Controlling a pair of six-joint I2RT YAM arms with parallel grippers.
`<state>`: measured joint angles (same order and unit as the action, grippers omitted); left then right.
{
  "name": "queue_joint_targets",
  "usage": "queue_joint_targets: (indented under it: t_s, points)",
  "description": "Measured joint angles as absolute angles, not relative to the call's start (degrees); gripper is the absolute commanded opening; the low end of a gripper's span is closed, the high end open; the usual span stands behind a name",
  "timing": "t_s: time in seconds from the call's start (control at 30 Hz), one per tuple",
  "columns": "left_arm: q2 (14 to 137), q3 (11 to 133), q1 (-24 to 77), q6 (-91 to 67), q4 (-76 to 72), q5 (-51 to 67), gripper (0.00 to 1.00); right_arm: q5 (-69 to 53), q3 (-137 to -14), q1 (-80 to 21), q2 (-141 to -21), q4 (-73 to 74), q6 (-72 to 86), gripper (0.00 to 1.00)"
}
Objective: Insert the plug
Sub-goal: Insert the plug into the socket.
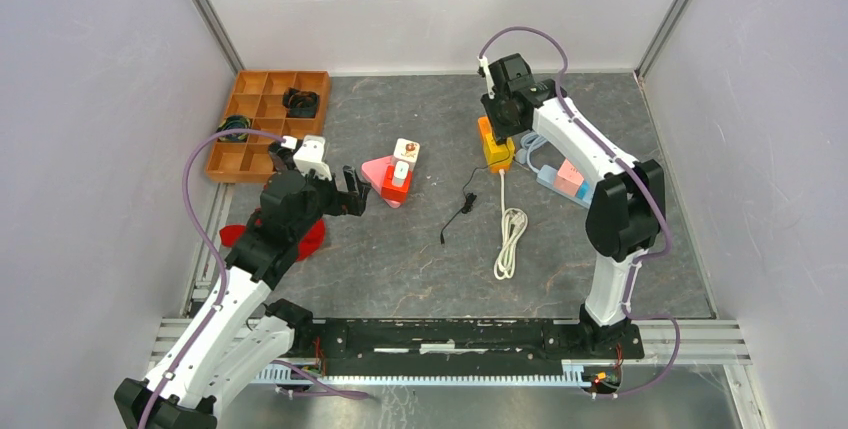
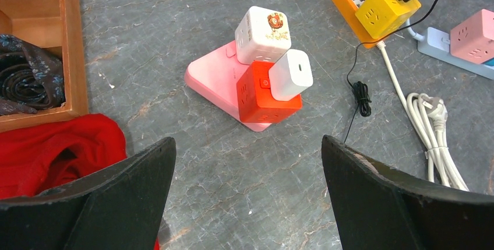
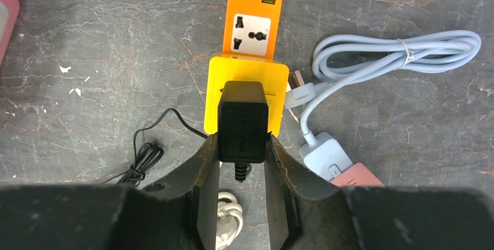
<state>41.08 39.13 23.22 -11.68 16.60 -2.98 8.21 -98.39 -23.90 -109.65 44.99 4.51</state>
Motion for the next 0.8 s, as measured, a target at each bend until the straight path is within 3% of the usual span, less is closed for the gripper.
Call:
queue_joint_targets:
  t_s: [0.43, 0.6, 0.8]
  points:
    - [41.08, 39.0, 23.22, -11.66, 16.6, -3.01, 1.0, 5.98, -99.15, -22.37, -111.7, 44.56, 3.57, 0.02]
    - [41.08, 38.98, 23.22, -11.66, 16.6, -2.98, 1.0, 3.99, -98.0, -21.56, -111.0, 43.46, 3.49, 0.15]
    - [41.08, 38.98, 23.22, -11.66, 16.6, -2.98, 1.0, 2.74, -99.24, -21.3, -111.22, 44.66, 3.18, 0.37]
